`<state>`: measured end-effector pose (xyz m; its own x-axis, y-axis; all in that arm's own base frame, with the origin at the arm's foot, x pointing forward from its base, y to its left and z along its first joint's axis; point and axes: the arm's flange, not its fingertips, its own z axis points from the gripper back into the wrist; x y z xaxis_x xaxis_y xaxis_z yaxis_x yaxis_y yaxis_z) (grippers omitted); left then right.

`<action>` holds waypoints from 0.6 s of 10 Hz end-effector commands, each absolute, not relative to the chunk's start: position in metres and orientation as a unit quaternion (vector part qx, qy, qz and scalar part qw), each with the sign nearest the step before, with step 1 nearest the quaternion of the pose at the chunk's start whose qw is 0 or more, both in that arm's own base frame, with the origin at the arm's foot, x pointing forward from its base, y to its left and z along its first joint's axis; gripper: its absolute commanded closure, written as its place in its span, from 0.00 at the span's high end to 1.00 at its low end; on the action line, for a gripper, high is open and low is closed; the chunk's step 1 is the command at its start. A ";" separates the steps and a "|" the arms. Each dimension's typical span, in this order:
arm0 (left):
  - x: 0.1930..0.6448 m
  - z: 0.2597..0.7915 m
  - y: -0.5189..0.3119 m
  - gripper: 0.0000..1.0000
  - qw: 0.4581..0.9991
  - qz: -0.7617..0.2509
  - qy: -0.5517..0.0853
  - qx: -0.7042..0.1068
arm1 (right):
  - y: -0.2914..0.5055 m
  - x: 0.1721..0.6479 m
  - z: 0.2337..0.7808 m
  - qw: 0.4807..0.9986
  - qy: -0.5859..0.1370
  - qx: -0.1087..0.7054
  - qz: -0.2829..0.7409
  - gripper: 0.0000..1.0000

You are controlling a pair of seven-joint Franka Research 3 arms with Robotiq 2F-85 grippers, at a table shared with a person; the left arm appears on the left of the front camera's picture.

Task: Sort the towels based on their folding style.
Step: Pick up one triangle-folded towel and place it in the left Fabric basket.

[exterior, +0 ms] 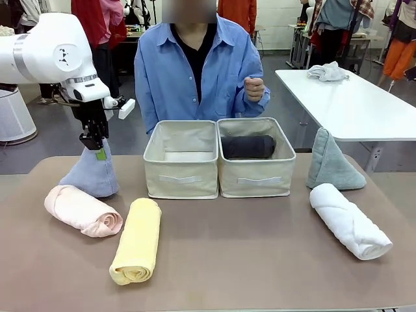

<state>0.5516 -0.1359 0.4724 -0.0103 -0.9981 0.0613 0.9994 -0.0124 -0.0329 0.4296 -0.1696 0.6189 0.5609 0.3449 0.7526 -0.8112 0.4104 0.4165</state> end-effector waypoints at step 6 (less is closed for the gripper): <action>0.484 0.609 -0.153 0.00 0.785 -0.617 -0.051 -0.003 | -0.170 0.431 0.619 0.783 -0.298 0.406 0.365 1.00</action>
